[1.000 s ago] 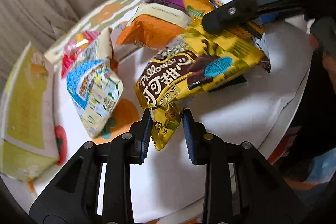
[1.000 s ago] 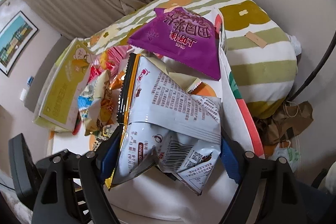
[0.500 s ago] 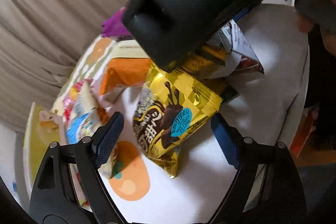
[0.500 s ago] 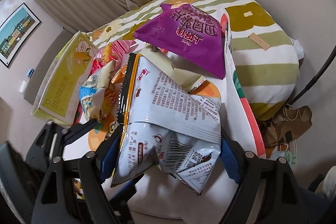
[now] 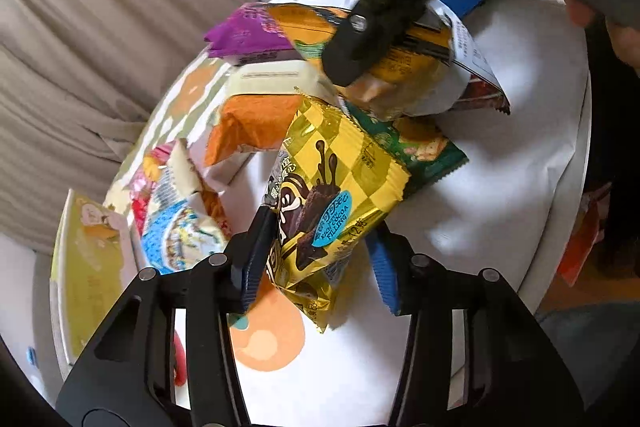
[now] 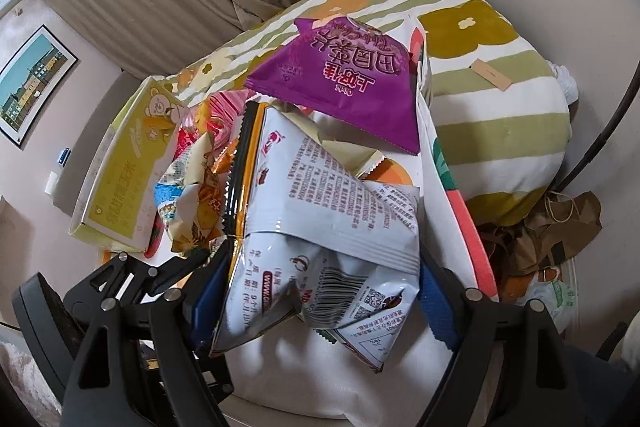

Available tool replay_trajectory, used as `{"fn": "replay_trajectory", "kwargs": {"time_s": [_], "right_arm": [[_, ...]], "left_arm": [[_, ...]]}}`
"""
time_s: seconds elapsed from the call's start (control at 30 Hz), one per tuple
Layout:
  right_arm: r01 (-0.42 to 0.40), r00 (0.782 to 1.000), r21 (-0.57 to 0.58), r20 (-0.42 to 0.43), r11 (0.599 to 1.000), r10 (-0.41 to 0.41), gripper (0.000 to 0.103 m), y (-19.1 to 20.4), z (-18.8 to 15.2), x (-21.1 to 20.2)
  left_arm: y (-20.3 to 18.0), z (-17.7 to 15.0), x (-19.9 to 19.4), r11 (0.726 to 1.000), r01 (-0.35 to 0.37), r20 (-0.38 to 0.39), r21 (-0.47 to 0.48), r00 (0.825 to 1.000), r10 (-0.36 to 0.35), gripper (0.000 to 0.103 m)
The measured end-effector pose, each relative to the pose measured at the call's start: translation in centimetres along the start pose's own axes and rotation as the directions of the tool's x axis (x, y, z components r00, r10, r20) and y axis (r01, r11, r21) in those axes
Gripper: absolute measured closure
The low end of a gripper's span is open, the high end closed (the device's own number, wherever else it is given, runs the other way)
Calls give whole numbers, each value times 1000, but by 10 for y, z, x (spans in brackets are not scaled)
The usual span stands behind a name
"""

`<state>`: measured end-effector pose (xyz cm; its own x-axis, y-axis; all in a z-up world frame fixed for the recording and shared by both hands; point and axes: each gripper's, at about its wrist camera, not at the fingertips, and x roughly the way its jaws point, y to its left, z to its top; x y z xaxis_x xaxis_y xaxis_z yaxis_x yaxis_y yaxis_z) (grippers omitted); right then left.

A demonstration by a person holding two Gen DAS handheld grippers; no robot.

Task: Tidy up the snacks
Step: 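Lift the gold Pillows bag with the left tool while the right tool lifts the white bag, then carry both bags over the yellow box and release them inside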

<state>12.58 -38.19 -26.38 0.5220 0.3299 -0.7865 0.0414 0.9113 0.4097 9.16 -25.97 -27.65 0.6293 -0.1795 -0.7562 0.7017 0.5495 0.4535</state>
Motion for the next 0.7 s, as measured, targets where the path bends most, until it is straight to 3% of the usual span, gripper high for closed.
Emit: {"fn": "replay_trajectory", "kwargs": {"time_s": [0.4, 0.57, 0.7], "right_arm": [[-9, 998, -58, 64, 998, 13, 23, 21, 16, -45], [-10, 996, -127, 83, 992, 21, 23, 42, 33, -73], [-25, 994, -199, 97, 980, 45, 23, 69, 47, -88]], "left_arm": [[22, 23, -71, 992, -34, 76, -125, 996, 44, 62], [43, 32, -117, 970, -45, 110, -237, 991, 73, 62], [76, 32, -142, 939, -66, 124, -338, 986, 114, 62]]}}
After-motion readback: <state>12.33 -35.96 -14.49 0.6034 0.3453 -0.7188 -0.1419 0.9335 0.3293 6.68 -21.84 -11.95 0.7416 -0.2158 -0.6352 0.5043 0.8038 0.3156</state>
